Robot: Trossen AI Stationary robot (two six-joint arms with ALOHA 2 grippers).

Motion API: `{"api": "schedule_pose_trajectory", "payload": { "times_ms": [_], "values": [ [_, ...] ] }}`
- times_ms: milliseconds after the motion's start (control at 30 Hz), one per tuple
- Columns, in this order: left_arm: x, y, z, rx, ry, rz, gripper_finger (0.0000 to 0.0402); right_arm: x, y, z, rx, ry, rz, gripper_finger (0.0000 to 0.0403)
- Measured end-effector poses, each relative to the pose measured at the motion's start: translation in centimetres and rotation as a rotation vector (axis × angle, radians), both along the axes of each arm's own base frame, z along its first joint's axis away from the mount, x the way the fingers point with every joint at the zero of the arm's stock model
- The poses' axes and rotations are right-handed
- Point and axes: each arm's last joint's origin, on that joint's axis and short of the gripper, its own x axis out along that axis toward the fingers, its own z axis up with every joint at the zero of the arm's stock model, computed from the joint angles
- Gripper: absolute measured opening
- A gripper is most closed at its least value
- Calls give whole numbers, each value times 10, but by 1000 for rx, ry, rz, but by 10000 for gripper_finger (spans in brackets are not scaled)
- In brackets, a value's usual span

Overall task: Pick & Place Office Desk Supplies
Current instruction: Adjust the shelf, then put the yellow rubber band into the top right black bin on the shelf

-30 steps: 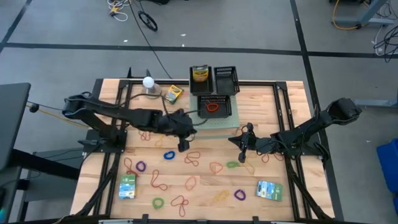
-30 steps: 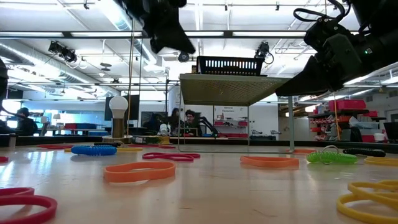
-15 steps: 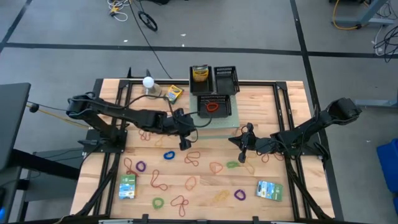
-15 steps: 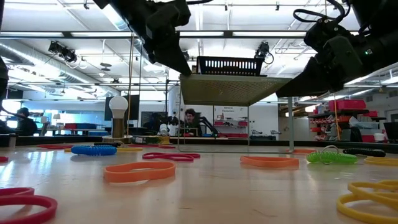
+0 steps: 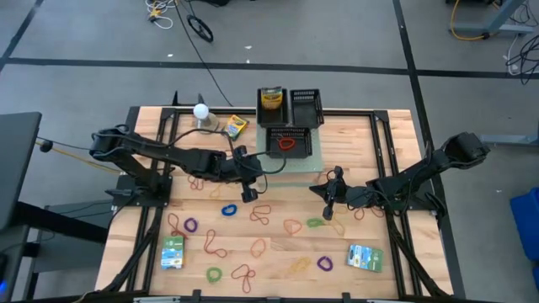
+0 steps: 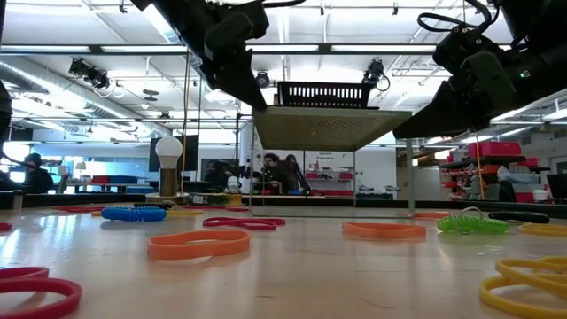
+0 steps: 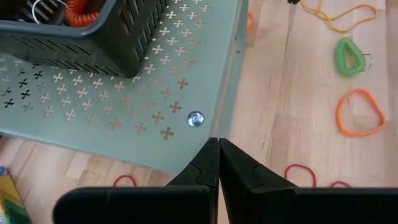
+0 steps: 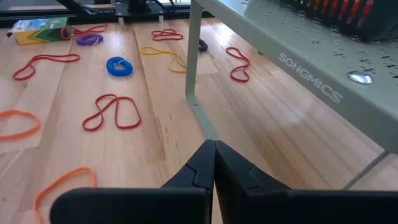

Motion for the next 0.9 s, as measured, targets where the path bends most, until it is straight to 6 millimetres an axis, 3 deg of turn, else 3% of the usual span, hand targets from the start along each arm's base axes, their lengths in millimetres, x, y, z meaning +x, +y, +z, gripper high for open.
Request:
{"api": "schedule_pose_trajectory", "payload": {
  "times_ms": [567, 900],
  "values": [
    [-4, 3, 0, 23, 27, 51, 9, 0, 0, 0, 0, 0, 0, 11],
    [-21, 4, 25, 17, -46, 70, 9, 0, 0, 0, -1, 1, 0, 11]
  ]
}}
